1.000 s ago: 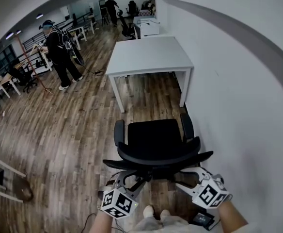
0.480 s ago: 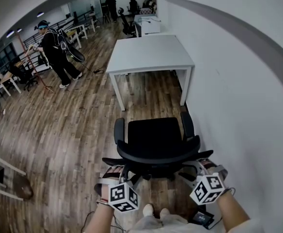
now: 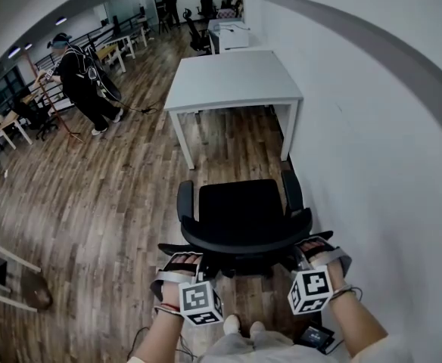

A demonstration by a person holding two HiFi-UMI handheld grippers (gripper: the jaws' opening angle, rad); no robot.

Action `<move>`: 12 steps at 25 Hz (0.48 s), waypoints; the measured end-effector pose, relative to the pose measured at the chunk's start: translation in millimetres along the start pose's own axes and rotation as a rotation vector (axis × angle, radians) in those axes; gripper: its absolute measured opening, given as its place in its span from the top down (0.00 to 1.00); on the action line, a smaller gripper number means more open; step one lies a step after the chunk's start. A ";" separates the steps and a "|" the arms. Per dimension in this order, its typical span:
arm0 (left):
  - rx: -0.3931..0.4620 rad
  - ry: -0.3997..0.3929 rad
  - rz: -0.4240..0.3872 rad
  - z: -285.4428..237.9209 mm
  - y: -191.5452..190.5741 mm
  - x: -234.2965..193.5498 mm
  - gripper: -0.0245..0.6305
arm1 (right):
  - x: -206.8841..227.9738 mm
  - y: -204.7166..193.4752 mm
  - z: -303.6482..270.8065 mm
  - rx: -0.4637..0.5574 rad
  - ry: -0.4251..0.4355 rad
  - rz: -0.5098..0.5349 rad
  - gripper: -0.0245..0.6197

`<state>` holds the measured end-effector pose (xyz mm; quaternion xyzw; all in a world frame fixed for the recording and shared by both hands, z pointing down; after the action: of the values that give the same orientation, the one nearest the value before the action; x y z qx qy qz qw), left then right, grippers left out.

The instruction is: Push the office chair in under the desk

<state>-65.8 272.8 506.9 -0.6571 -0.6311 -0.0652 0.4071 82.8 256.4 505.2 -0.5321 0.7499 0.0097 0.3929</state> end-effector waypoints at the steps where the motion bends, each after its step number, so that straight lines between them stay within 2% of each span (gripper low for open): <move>1: -0.002 0.004 0.000 -0.3 -0.3 -1.4 0.77 | 0.6 0.0 -0.5 -0.003 -0.002 0.003 0.75; 6: -0.030 0.002 -0.020 -1.0 1.0 -1.2 0.78 | 2.7 -2.7 1.2 -0.001 -0.004 0.005 0.76; 12: -0.046 -0.009 0.002 -3.8 0.8 -8.2 0.78 | 12.1 2.0 0.8 0.000 0.009 -0.019 0.76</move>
<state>-65.1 264.2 504.1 -0.6670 -0.6306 -0.0763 0.3892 80.1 248.0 496.6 -0.5393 0.7465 0.0033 0.3897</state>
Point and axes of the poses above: the fingertips, and each gripper's own axes: z backward along the fingers, x to its right, y out of its top, the point moved 1 cm from there along z, backward along the fingers, and after that the axes turned 13 degrees about x, right-handed, at the moved point
